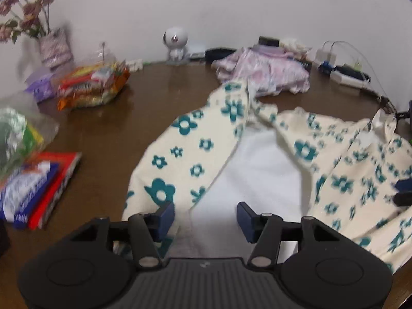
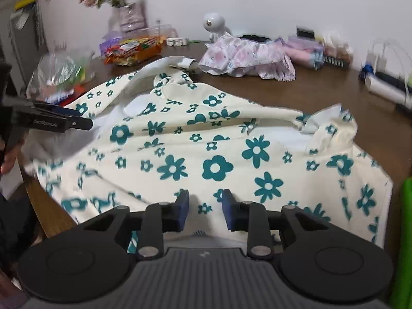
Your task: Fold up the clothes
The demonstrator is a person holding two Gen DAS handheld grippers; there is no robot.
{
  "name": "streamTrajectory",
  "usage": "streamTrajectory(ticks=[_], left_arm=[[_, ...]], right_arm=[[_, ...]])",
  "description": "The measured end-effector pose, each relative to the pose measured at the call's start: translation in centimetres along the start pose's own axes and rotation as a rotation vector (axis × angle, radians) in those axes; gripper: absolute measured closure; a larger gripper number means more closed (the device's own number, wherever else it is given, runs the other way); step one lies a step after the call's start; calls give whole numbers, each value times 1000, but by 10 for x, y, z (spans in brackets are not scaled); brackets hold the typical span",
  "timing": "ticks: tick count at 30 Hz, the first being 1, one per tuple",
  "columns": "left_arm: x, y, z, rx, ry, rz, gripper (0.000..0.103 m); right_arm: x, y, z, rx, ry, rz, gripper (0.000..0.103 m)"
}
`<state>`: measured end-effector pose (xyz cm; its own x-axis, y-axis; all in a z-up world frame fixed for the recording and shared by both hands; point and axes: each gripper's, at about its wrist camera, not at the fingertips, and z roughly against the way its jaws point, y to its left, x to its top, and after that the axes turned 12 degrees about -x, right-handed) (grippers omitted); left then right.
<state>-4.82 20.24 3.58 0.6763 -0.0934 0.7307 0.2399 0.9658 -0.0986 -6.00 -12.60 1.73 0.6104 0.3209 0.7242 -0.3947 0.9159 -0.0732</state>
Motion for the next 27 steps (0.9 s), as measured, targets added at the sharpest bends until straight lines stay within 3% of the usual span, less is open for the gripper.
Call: streamTrajectory(ticks=[1,4,8,11,12,15,18,21,24,25,26,27], left_arm=[[-5,1,5,13,-5,8,69],[-17,5,21,33,9,46,86],[-33,2,44,30,23,69,87],[-29,7,56,27,-10,111,87],[-24,8,60,33,-39,117,82],[4,9,63,26,-101,83,49],[38,2,45,-9,-88,-4,46],[62,-8,8,-41,-11,-92,42],[72,-9,-27,-40,70,-112,42],[73,-10,-33,-35,77,-138,45],[73,-11,-38,-24,78,-173,55],[74,-6,-41,-9,77,-181,89]], right_arm=[[-2,2,2,-4,3,22,75],[-8,7,11,-8,11,76,76],[-19,4,26,15,22,93,77],[-21,-1,32,29,36,84,76],[-21,-3,33,32,41,78,74],[-10,-8,41,15,-9,61,65],[7,-18,42,-21,-76,15,58],[14,-19,28,-23,-61,-3,58],[18,-17,15,-16,-45,-12,58],[17,-14,12,-8,-39,-9,58],[16,-10,9,-5,-31,-1,58],[15,-7,7,-3,-22,8,58]])
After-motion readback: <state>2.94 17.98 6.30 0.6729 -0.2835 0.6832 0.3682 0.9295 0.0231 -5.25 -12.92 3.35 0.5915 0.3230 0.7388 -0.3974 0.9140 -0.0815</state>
